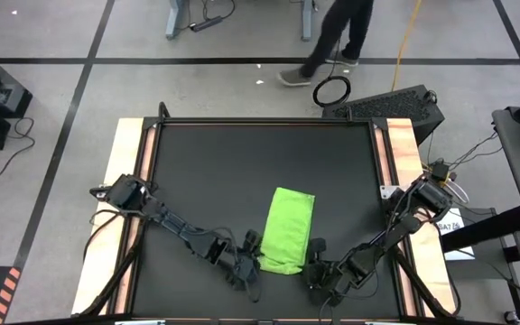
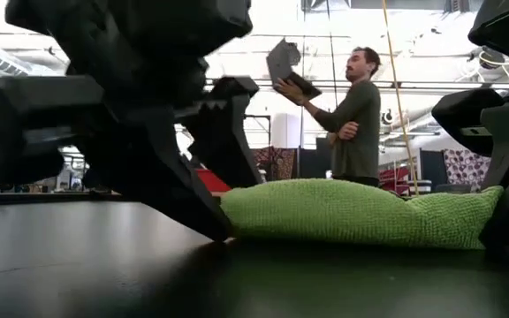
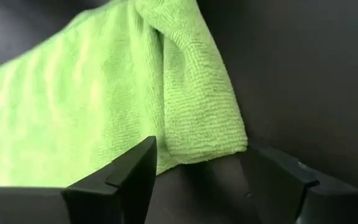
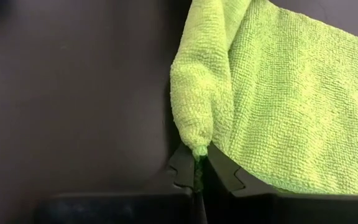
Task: Roll towel
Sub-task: Roll the green towel on the table
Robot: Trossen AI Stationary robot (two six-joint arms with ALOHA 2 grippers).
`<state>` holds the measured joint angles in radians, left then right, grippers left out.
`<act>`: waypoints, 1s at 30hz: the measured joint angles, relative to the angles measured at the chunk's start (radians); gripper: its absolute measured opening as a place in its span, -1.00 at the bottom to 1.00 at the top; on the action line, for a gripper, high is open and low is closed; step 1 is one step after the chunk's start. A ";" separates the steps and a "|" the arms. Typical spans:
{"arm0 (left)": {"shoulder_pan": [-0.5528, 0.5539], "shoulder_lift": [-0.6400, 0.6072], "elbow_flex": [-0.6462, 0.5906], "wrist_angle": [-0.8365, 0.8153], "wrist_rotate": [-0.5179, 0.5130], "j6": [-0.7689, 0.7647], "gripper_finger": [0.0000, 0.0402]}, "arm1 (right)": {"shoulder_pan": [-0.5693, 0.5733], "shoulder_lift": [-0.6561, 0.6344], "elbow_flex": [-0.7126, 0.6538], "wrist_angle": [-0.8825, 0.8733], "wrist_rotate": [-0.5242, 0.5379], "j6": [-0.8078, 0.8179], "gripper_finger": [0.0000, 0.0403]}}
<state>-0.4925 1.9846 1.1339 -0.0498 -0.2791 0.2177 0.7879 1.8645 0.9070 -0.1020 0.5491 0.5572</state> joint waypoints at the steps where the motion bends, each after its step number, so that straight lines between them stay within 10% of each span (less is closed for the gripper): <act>1: 0.006 0.000 -0.005 0.011 0.017 0.000 0.13 | 0.000 0.000 0.000 0.000 0.000 0.000 -1.00; 21: 0.125 0.000 -0.045 0.100 0.461 -0.094 -0.92 | -0.002 -0.011 0.000 -0.011 -0.041 0.010 -0.97; 30: 0.225 0.000 -0.044 0.093 0.645 -0.316 -0.95 | -0.003 -0.105 0.000 -0.063 -0.162 0.024 -0.89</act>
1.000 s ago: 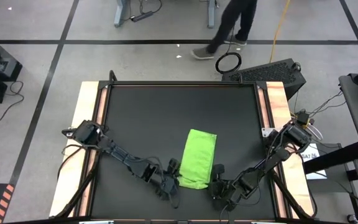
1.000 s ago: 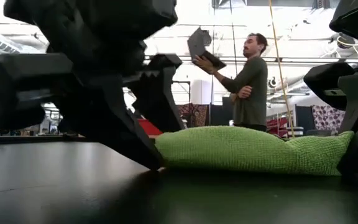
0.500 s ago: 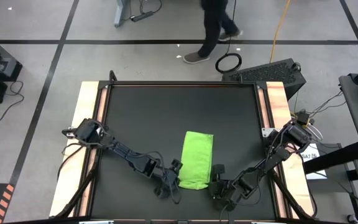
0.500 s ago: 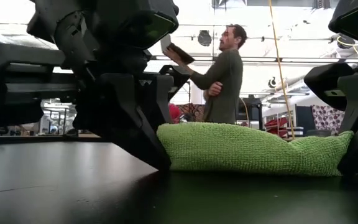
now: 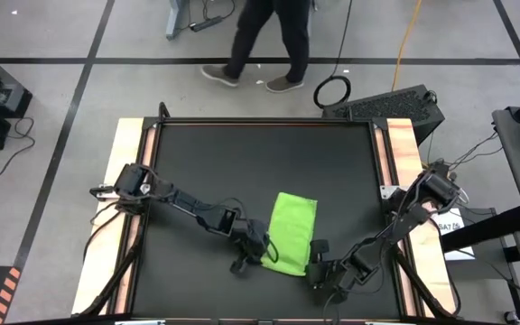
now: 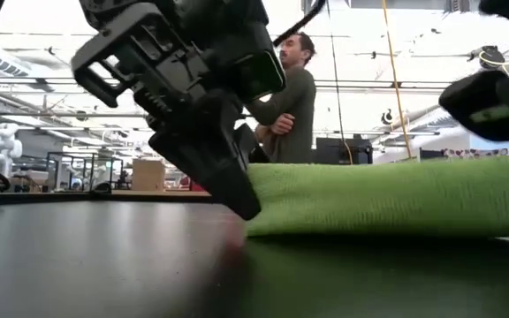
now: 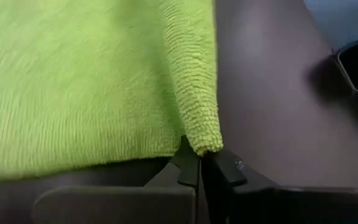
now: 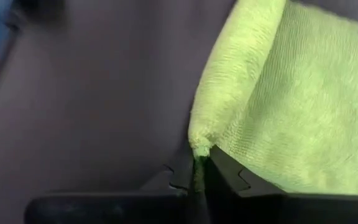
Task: Roll towel
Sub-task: Roll the green towel on the table
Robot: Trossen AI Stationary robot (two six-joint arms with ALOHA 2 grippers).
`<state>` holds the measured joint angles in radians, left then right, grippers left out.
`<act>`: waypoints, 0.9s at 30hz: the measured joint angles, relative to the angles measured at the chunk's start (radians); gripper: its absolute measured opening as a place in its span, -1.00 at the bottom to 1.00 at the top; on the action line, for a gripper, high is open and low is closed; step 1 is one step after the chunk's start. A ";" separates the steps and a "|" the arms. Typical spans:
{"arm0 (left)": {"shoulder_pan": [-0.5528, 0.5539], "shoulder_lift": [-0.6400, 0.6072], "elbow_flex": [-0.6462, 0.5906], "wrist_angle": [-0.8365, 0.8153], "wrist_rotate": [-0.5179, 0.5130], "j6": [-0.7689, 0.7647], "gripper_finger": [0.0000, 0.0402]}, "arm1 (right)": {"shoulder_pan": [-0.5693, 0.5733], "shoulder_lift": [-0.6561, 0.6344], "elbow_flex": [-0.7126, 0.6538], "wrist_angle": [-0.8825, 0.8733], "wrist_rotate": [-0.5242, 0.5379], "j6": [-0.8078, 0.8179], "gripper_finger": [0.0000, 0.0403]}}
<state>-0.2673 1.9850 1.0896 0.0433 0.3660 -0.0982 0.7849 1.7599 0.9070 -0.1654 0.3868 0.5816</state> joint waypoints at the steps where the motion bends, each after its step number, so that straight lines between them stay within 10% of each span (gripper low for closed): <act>1: 0.005 0.000 0.000 -0.006 0.004 -0.020 -0.95 | 0.000 -0.017 0.000 -0.012 -0.004 0.005 -0.86; 13: 0.023 0.001 -0.002 -0.033 0.053 -0.151 -0.95 | 0.043 -0.093 0.000 0.013 0.084 -0.189 -0.14; 27: 0.060 0.055 0.004 0.001 0.159 -0.257 -0.95 | 0.095 0.222 0.205 0.001 0.380 -0.556 -0.08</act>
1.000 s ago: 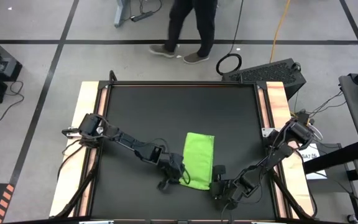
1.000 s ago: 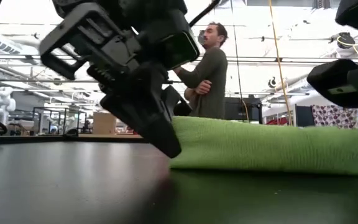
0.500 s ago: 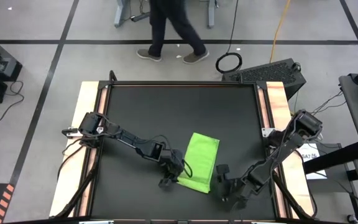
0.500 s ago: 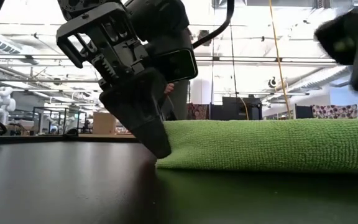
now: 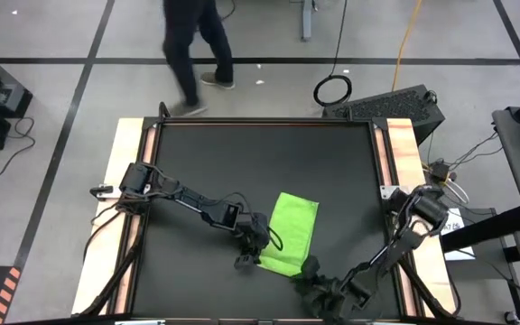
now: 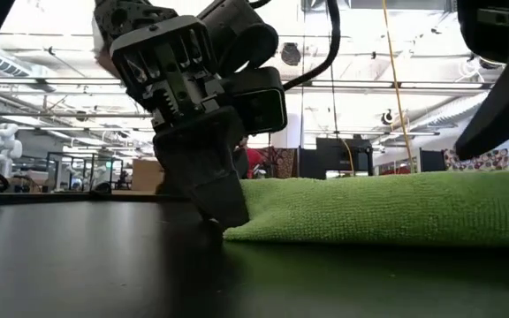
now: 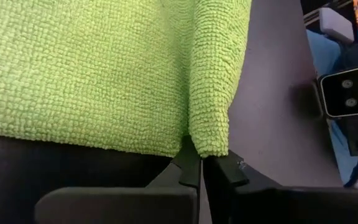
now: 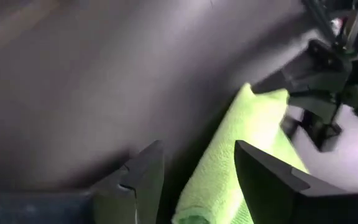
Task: Roll towel
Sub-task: Roll the green towel on the table
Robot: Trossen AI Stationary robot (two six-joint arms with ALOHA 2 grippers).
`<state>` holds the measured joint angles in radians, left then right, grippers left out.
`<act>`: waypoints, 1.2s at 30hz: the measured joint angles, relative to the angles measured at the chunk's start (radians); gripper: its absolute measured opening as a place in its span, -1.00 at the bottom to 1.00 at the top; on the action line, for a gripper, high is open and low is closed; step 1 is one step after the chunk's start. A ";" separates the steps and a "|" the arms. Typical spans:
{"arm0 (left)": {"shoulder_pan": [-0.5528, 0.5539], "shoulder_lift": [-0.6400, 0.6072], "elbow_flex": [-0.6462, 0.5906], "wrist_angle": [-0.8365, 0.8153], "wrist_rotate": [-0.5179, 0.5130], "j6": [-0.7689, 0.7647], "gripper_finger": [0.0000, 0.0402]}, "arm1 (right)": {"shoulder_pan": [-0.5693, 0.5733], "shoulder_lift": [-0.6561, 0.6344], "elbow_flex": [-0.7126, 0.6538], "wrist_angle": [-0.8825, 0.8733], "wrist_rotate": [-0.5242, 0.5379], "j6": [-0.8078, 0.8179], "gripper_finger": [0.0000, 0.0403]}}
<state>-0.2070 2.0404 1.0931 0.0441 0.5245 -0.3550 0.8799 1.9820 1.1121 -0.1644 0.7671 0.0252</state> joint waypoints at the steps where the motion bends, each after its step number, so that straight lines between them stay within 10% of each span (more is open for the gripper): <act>1: 0.002 0.003 0.000 0.002 0.003 -0.002 -0.95 | 0.000 0.022 0.023 -0.040 0.027 0.008 -0.09; 22: 0.006 0.006 0.012 -0.013 0.020 0.025 -0.92 | -0.027 0.095 0.108 -0.410 -0.007 0.494 -0.85; 36: -0.062 -0.128 0.026 -0.126 -0.238 0.250 -0.18 | -0.028 0.096 0.105 -0.403 -0.054 0.643 -0.99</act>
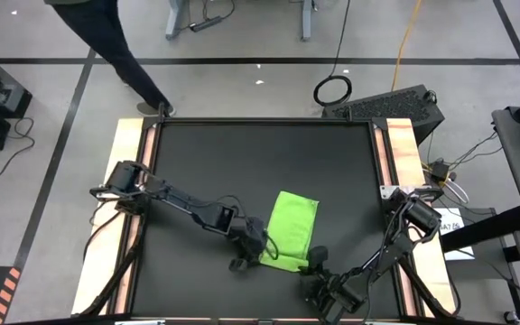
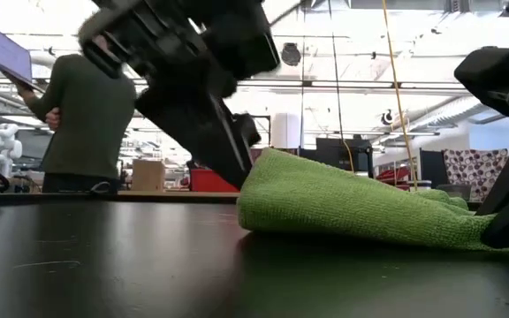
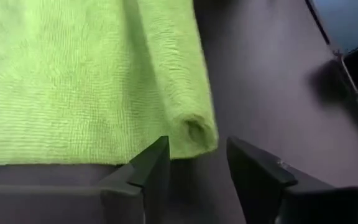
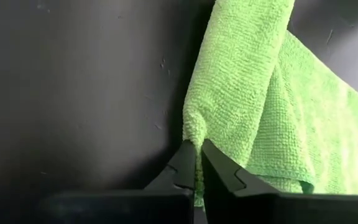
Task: Roll towel
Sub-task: Roll the green towel on the table
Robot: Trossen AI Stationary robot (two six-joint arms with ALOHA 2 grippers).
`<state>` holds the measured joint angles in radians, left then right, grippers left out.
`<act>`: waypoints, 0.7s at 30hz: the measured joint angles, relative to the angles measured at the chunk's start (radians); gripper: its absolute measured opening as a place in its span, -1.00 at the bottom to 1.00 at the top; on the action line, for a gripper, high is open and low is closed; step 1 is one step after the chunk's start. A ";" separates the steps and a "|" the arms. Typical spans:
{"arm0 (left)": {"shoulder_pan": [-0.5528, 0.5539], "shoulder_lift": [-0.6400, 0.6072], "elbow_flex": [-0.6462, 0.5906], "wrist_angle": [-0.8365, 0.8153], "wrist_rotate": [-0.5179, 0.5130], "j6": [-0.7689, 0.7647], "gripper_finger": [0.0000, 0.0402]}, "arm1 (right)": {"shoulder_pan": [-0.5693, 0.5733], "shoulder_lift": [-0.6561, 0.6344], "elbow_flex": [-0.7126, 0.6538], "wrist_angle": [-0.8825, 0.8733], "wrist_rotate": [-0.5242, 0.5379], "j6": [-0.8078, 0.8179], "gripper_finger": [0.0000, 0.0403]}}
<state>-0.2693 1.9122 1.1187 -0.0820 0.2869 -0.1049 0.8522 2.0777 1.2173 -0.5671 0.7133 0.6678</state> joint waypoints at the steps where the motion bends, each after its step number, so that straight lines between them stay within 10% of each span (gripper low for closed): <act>1: -0.010 -0.015 0.000 -0.010 -0.024 0.017 -0.17 | -0.001 -0.003 -0.001 0.007 -0.004 0.001 -0.99; 21: -0.256 -0.045 0.004 0.020 -0.540 0.367 -0.16 | -0.022 -0.045 -0.001 0.010 -0.077 0.005 -1.00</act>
<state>-0.5253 1.8674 1.1229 -0.0616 -0.2528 0.2623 0.8306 2.0323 1.2160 -0.5571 0.6361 0.6724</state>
